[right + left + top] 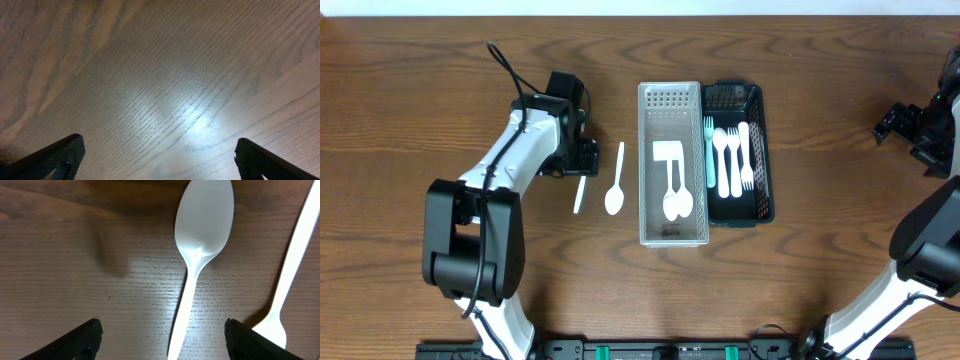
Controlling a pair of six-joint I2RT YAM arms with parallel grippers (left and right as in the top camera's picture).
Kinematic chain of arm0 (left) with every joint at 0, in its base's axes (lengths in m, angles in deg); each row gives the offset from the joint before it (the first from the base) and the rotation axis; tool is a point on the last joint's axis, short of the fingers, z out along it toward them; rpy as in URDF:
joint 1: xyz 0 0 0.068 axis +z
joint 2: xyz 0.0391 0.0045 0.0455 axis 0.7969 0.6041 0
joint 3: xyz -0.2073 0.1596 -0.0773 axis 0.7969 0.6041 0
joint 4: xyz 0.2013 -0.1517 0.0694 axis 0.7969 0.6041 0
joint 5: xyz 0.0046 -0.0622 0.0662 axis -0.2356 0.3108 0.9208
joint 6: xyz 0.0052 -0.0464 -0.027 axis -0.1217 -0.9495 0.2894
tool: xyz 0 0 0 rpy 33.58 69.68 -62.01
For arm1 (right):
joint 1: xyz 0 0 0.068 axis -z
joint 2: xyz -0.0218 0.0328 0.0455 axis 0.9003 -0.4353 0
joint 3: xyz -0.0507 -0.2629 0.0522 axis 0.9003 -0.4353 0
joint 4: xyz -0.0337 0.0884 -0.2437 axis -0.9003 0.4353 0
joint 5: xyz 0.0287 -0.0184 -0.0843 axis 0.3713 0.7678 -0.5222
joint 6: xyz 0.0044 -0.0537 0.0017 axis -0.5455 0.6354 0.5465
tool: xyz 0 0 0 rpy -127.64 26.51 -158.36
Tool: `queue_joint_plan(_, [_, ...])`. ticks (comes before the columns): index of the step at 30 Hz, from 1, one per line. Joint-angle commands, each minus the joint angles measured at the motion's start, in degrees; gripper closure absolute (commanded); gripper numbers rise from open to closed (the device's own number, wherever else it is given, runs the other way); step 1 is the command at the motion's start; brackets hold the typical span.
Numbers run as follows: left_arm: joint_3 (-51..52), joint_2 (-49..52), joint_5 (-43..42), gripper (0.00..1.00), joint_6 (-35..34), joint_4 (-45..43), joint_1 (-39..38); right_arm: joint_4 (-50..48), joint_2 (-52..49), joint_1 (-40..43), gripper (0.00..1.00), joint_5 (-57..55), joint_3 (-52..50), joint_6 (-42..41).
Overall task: Pack container
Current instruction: 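Move the left gripper to the third white spoon and grasp it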
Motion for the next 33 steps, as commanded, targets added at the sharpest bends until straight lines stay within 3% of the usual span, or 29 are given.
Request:
queue_joint_plan(1, [0.7,1.6,-1.0,0.19,1.0,0.0,0.0,-0.1,0.3,-0.4,0.01,-0.2,0.0,0.6])
queue_joint_plan(33, [0.9,6.3,-1.0,0.2,1.0,-3.7,0.0,-0.1,0.3,-0.4,0.01,-0.2,0.0,0.6])
